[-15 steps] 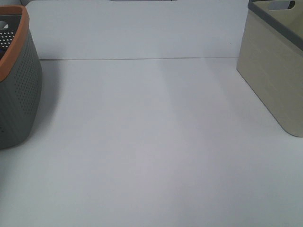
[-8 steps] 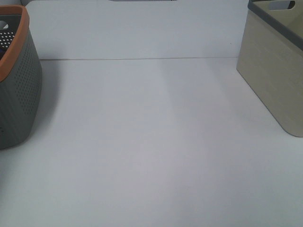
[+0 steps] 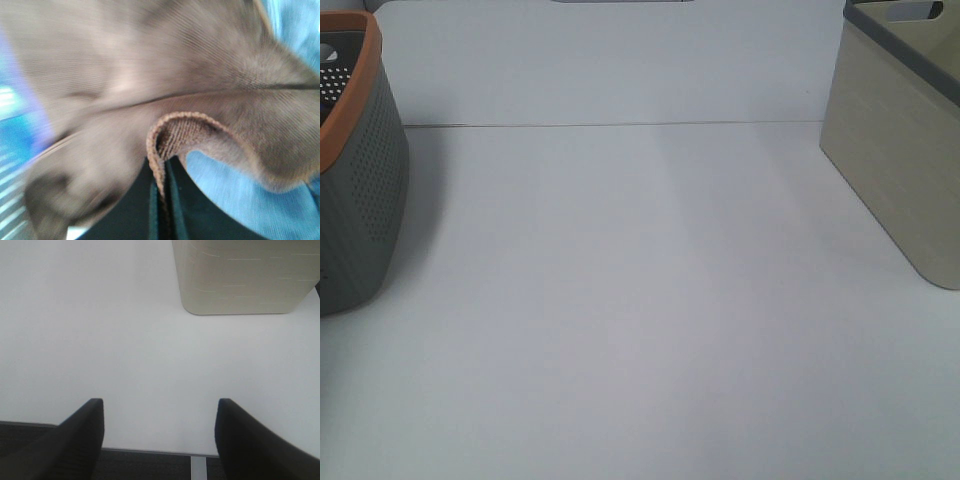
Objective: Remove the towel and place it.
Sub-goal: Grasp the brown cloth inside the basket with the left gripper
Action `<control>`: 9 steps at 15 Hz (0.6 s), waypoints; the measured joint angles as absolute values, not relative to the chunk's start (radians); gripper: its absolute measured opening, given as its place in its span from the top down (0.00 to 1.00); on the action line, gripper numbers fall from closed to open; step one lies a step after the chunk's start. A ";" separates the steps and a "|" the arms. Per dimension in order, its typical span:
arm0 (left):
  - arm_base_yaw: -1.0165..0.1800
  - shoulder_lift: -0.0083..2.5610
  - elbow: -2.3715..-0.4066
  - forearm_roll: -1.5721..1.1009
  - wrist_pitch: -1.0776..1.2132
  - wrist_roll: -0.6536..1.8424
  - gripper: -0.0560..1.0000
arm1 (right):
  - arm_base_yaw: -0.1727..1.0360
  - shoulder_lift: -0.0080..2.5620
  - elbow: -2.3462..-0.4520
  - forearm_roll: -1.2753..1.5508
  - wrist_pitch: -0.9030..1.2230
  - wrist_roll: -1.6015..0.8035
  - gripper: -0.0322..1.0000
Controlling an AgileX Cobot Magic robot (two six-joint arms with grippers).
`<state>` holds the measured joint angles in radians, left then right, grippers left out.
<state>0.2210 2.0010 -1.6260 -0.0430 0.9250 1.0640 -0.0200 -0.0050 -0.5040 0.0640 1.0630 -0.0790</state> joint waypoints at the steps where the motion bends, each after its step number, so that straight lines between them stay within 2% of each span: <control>1: 0.221 1.955 -1.626 -0.044 0.928 1.052 0.93 | -0.020 -0.005 -0.504 0.064 1.063 -0.079 0.43; 3: 0.221 1.820 -1.626 -0.071 0.930 1.039 0.93 | -0.020 -0.005 -0.504 0.064 1.063 -0.079 0.43; 9: 0.221 1.695 -1.626 -0.075 0.945 0.943 0.93 | -0.020 -0.005 -0.504 0.064 1.063 -0.079 0.43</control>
<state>0.2210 1.6950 -1.6260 -0.0750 0.9450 0.9430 -0.0200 -0.0050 -0.5040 0.0640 1.0630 -0.0790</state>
